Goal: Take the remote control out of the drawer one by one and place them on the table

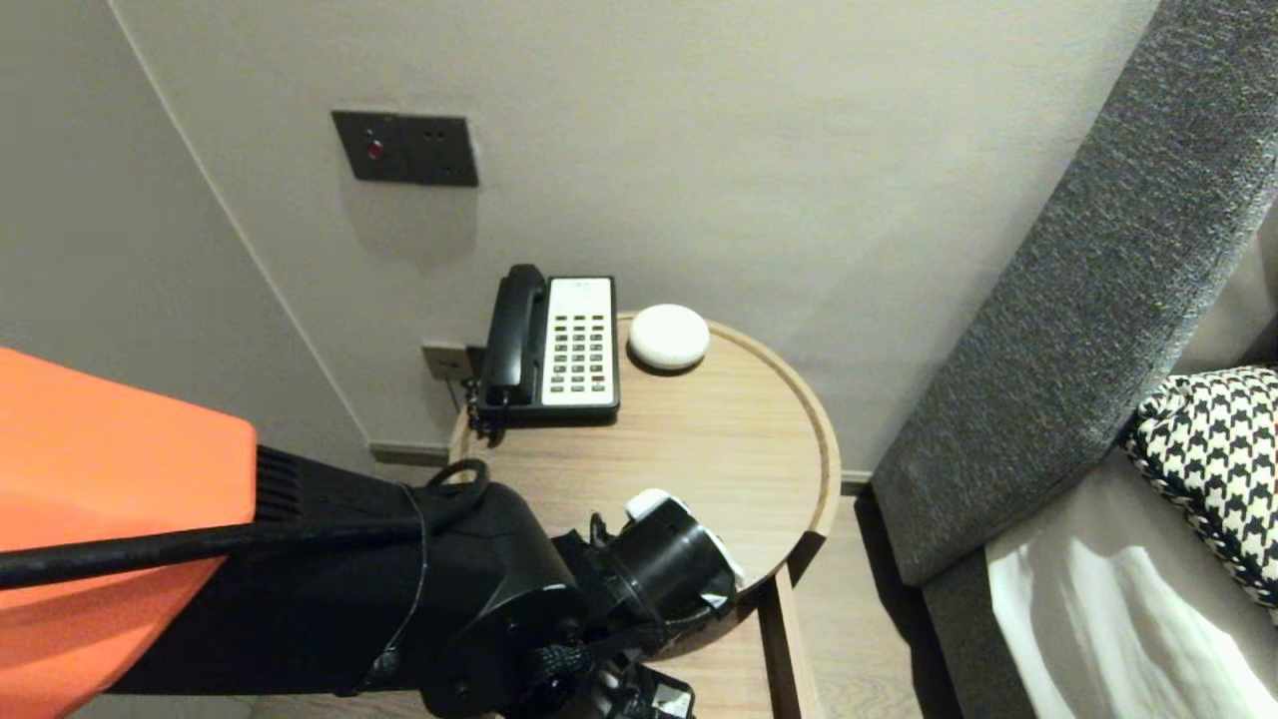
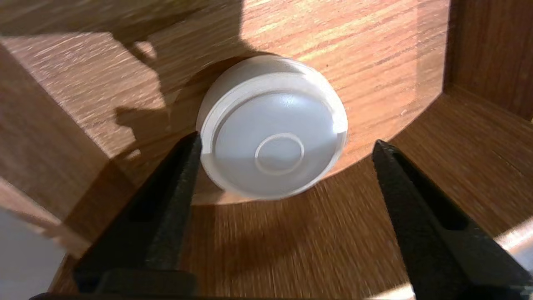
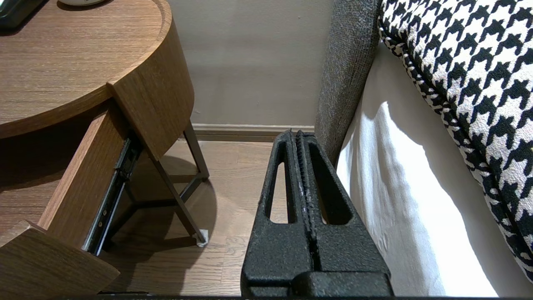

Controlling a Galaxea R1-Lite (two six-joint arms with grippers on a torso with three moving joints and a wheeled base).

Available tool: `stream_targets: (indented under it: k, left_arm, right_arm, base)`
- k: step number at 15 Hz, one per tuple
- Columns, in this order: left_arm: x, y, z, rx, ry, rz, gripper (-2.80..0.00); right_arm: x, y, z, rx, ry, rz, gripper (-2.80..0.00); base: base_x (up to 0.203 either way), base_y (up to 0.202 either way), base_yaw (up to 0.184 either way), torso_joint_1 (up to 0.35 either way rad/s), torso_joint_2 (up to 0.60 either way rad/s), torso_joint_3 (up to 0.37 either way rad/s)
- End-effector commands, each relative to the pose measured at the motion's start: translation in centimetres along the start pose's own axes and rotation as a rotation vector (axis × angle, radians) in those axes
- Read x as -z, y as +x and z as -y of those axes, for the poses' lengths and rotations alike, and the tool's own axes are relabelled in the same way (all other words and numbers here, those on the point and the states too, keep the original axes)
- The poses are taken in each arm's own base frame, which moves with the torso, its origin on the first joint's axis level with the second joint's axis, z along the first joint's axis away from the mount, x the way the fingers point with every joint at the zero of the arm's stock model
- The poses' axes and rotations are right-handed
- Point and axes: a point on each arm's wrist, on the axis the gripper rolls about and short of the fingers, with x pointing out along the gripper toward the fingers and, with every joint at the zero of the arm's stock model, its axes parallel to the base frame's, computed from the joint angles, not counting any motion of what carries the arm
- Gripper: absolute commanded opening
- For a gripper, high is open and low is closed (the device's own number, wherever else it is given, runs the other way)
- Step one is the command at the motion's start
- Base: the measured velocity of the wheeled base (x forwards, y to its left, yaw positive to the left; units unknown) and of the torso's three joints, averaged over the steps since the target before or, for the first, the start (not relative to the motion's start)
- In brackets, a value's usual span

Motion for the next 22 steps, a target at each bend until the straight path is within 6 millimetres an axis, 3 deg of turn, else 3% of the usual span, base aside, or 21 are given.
stream_targets:
  k: [1, 6, 12, 22]
  left_arm:
    - [0.1, 1.0, 0.1, -0.022, 0.002, -0.022, 0.00]
    - [0.1, 1.9, 0.2, -0.038, 0.010, -0.033, 0.00]
    - [-0.9, 0.4, 0.8, -0.005, 0.006, 0.017, 0.00]
    - [-0.1, 0.9, 1.8, -0.006, 0.041, -0.009, 0.00]
  right_arm:
    - [1.1, 0.2, 0.0, 0.000, -0.001, -0.041, -2.80]
    - [1.1, 0.2, 0.0, 0.002, -0.001, -0.041, -2.80]
    - [1.1, 0.2, 0.0, 0.000, -0.001, -0.041, -2.80]
    - [1.1, 0.2, 0.0, 0.001, -0.001, -0.040, -2.80]
  base:
    - [0.000, 0.000, 0.000, 0.000, 0.00, 0.000]
    - [0.000, 0.000, 0.000, 0.000, 0.00, 0.000]
    - [0.000, 0.000, 0.000, 0.000, 0.00, 0.000]
    - [0.000, 0.000, 0.000, 0.000, 0.00, 0.000]
